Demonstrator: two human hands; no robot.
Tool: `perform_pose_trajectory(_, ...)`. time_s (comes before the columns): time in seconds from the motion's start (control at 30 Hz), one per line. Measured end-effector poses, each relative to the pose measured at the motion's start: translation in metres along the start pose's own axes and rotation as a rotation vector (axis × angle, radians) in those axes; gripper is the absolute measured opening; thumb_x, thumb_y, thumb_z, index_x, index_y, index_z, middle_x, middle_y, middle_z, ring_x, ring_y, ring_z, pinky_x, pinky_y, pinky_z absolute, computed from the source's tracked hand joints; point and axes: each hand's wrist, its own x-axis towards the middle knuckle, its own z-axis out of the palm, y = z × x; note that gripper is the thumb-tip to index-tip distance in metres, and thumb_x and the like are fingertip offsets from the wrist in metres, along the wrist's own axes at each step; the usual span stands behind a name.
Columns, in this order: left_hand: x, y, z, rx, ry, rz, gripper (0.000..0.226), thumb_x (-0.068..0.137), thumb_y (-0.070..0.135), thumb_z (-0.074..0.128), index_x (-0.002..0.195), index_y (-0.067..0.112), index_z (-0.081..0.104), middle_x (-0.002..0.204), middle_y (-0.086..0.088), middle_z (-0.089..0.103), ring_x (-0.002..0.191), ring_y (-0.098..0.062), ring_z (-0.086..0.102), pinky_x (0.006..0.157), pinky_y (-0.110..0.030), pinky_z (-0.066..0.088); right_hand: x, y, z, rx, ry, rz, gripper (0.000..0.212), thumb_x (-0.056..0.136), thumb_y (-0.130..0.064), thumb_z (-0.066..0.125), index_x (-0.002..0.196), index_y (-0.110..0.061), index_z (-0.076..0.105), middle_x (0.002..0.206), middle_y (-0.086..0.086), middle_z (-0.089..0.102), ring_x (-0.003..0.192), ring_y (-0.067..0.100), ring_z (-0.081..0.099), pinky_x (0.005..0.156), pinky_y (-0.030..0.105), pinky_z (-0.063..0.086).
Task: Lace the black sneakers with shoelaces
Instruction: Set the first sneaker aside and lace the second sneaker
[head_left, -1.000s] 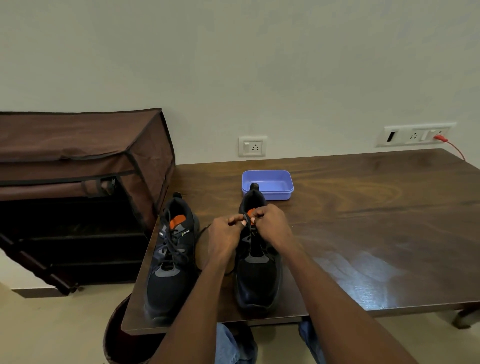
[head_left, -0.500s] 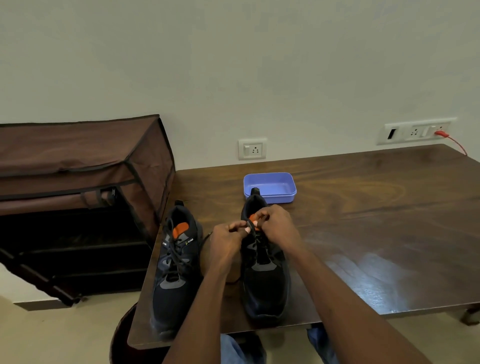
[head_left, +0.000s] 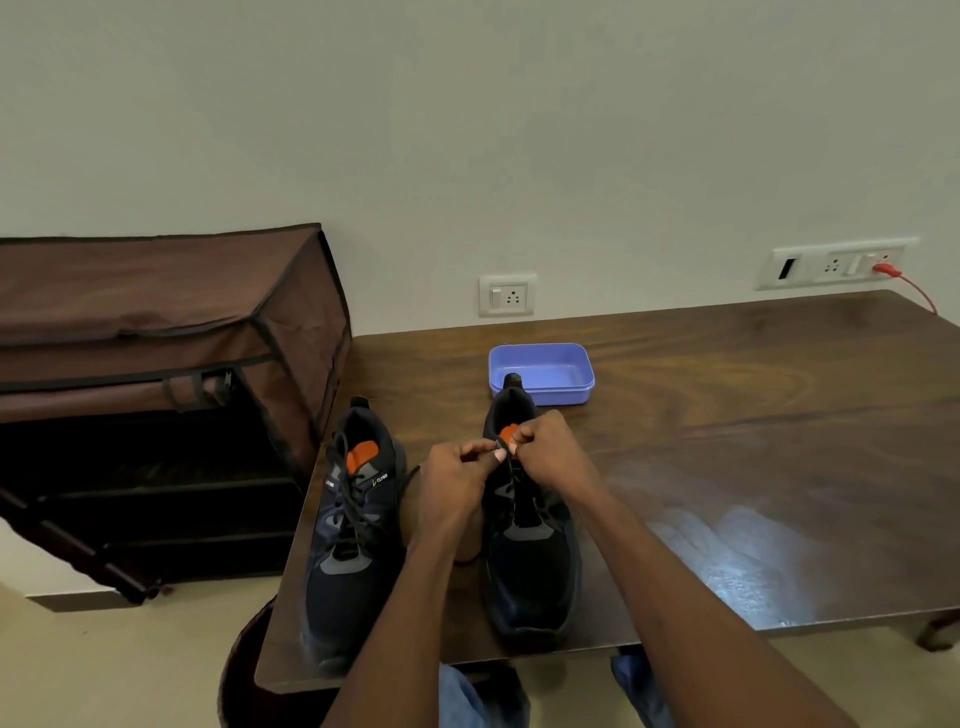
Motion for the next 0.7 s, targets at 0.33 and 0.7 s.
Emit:
perform_pose_trajectory(0.33,0.004,0.019,-0.034,-0.708,0.768,-0.069,0.017,0.108,0.022,0.035,0.116,0.009,0.043,0.092,-0.011,0.070,0.053,-0.013,0.062,0.042,-0.022,0.044,-0.001,0.000,-0.016,-0.012,0.028,0.107,0.024,0.094,-0.020,0.055,0.084,-0.012,0.075,0.094,0.008,0.069,0.090,0.024,0.065,0.084,0.044,0.055)
perform_pose_trajectory(0.7,0.002,0.006,-0.007,0.333,-0.066,0.064,0.017,0.098,0.018,0.060,0.111,0.017,0.071,0.073,0.006,0.067,0.053,-0.003,0.057,0.056,-0.025,0.050,-0.006,0.001,-0.025,-0.136,-0.042,0.068,0.024,0.098,-0.026,0.054,0.087,-0.020,0.074,0.090,-0.003,0.066,0.086,0.014,0.059,0.083,0.034,0.038)
